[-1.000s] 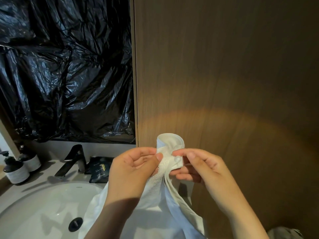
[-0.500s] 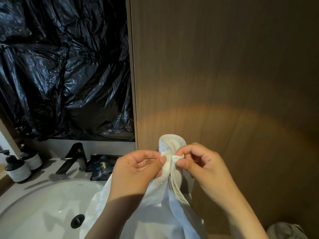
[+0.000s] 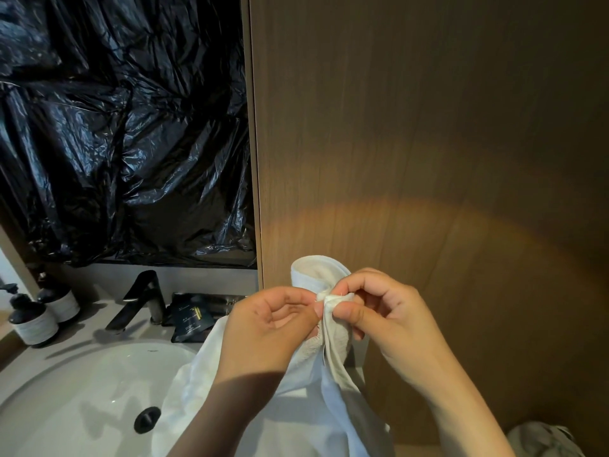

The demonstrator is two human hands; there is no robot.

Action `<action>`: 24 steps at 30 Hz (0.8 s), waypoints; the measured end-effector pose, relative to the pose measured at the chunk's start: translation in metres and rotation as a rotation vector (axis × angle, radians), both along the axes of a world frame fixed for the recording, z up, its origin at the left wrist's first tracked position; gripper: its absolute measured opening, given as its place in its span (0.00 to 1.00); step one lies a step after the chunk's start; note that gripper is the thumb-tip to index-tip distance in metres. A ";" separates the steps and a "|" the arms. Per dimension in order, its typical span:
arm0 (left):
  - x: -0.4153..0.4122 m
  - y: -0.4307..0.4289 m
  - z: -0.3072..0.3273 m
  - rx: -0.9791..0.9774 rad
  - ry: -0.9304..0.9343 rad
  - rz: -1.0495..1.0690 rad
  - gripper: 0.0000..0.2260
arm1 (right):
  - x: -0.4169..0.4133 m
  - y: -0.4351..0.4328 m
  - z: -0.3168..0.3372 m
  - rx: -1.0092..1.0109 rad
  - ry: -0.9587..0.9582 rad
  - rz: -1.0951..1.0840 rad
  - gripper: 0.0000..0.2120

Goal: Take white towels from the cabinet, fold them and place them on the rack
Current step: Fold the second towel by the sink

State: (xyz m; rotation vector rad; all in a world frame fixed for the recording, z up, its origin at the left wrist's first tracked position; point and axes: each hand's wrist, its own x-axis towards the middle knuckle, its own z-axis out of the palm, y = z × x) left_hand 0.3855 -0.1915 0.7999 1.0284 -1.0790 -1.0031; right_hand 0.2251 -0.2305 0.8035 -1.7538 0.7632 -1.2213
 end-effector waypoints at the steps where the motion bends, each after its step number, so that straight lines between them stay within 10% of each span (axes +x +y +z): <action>1: 0.000 0.001 0.000 -0.006 -0.001 -0.012 0.03 | 0.000 0.000 -0.001 0.005 -0.020 0.003 0.03; 18: 0.007 0.005 -0.004 -0.039 -0.018 -0.050 0.08 | 0.011 0.000 -0.004 0.049 -0.119 0.000 0.06; 24: 0.016 0.000 -0.003 -0.098 -0.138 0.062 0.07 | -0.003 -0.008 -0.002 -0.027 0.163 -0.022 0.09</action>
